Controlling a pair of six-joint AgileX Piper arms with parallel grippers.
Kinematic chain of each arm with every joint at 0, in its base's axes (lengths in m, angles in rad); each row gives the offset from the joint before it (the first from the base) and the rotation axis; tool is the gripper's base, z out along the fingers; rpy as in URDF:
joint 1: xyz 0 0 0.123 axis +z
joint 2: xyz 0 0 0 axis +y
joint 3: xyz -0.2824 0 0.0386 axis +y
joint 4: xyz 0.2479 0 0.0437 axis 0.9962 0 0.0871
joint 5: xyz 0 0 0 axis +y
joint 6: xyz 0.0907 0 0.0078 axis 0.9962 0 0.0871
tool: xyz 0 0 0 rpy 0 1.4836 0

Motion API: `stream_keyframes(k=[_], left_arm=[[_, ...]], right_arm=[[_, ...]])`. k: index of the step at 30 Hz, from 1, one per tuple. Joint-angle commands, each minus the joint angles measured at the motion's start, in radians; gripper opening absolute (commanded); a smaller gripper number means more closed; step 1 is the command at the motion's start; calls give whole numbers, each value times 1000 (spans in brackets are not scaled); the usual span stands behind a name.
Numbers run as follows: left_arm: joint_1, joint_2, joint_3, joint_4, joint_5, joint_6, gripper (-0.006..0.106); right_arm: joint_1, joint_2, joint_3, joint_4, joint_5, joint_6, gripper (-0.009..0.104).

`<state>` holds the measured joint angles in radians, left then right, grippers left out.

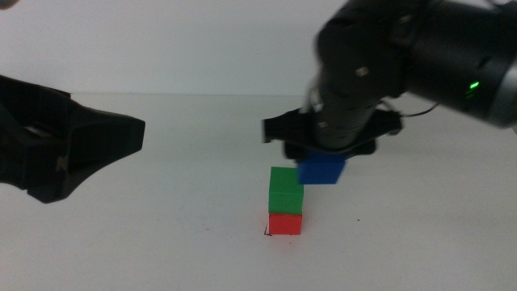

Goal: Stack red cubes first, then green, then blue cubes in a specific spot.

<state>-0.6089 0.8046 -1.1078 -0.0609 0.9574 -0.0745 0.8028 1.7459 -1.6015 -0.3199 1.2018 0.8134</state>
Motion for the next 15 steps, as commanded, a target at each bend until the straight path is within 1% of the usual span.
stream_keyframes(k=[1,3,5,7,15], left_arm=[[1,-3,2,2,-12,-2,94],[1,-3,2,2,-12,-2,94],[1,-5,2,2,-12,-2,94],[1,-5,2,2,-12,-2,94],[1,-3,2,2,-12,-2,94]], right_arm=[[33,17,-36,-52,19,76,16],[41,51,-75,-56,19,96,15],[44,90,-126,-32,19,100,15],[44,122,-152,-21,19,102,15],[33,189,-165,-17,19,105,15]])
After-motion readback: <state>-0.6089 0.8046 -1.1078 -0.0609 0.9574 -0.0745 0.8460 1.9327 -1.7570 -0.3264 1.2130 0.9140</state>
